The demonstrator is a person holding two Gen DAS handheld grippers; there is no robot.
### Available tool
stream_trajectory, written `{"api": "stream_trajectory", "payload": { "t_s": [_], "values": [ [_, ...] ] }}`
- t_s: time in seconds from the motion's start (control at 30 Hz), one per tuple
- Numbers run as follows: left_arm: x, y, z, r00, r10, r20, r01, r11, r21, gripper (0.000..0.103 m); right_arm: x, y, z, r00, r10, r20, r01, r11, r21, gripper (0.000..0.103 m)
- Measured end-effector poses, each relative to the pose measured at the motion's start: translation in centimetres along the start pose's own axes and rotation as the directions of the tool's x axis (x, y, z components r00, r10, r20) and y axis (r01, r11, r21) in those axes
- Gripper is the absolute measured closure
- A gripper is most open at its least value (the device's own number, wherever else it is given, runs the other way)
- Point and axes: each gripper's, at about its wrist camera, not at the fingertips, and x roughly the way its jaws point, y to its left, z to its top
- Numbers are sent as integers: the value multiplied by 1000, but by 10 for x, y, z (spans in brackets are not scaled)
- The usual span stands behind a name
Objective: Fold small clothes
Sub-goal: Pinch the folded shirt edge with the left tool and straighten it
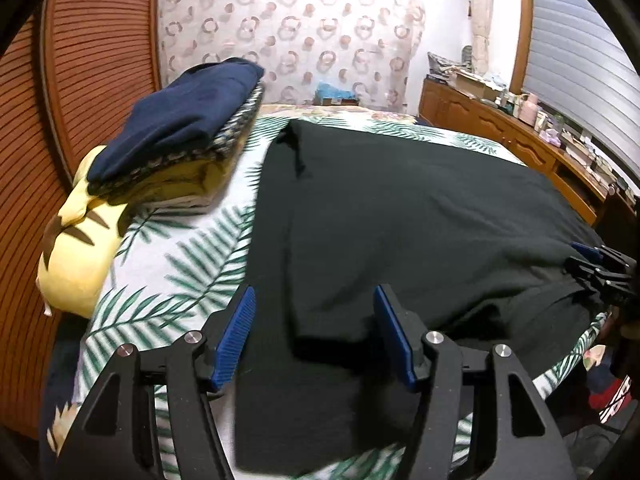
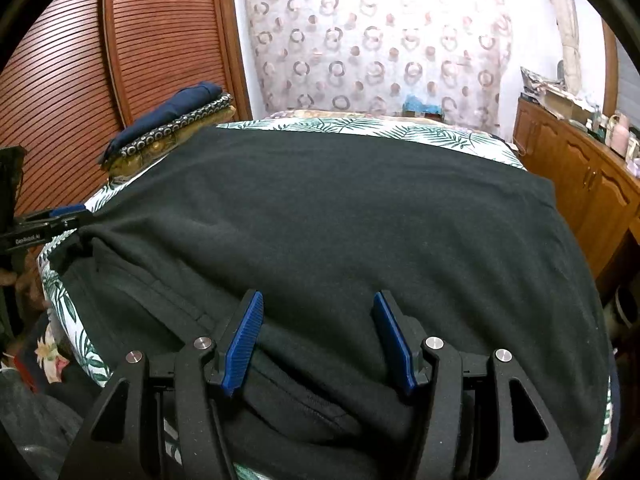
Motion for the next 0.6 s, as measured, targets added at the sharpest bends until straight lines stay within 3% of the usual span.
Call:
{"api": "stream_trajectory", "payload": {
  "t_s": [0.13,0.33,0.47,0.6],
  "values": [
    [0,17,-4,1000,12,-22,-12,1000,-20,40,-1,7,-5,1000,-10,-5,10,1000,-14,43],
    [12,23,-4,995,-27,-93,25,999,-20,30,0,6,-11,1000,-14,-9,14,999,-34,40],
    [13,16,-4,995,-19,-97,19,1000,3,27,-2,9,-13,1000,6,-11,-7,999,-45,28],
    [13,13,-3,996,-18,-92,17,1000,-1,28,-3,12,-15,1000,-7,-7,7,998,-65,27]
  ]
}}
